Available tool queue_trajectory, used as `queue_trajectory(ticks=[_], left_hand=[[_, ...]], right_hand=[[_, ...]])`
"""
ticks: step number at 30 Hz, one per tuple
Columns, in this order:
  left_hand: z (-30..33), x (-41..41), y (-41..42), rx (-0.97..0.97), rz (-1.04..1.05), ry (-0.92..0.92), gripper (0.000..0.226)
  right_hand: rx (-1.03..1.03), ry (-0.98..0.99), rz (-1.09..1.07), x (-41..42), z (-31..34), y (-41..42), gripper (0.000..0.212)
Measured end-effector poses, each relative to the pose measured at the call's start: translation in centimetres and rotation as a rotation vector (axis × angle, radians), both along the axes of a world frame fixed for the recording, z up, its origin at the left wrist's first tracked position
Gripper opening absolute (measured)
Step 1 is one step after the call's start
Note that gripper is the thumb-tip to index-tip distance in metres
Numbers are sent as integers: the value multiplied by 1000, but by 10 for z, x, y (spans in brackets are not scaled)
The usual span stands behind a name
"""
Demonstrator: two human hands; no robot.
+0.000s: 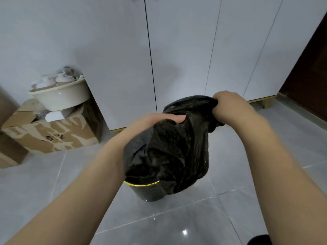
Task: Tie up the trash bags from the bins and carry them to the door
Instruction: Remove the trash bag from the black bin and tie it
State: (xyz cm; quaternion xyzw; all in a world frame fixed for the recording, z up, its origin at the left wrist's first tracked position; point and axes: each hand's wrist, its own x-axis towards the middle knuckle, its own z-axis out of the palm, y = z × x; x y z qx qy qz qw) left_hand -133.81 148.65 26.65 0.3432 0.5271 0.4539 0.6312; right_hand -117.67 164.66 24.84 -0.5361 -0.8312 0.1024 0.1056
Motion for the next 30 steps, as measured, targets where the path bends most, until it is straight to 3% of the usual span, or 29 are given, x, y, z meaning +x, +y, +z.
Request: queue_trajectory(ticks=[4, 11, 15, 18, 23, 26, 28, 30], left_hand=[[-22, 10, 4, -93, -103, 109, 14], [-121, -8, -36, -429, -522, 872, 20], [-151, -23, -57, -598, -654, 1134, 46], [-153, -27, -64, -658, -709, 1226, 48], [-134, -27, -67, -763, -745, 1403, 26], [-122, -25, -70, -807, -750, 1465, 13], [-116, -23, -68, -768, -709, 1538, 14], [-117, -19, -64, -576, -624, 1688, 13]], right_hand=[[-22, -41, 0, 8, -14, 10, 15], [-380, -530, 235, -12, -105, -28, 10], [-428, -754, 294, -17, -135, -40, 9], [-420, -769, 265, -15, -138, -35, 15], [-397, -755, 197, 2, -138, -17, 27], [-399, -747, 154, 12, -145, -15, 24], [-393, -693, 169, 15, -141, -16, 20], [-413, -607, 229, 13, -135, -17, 27]])
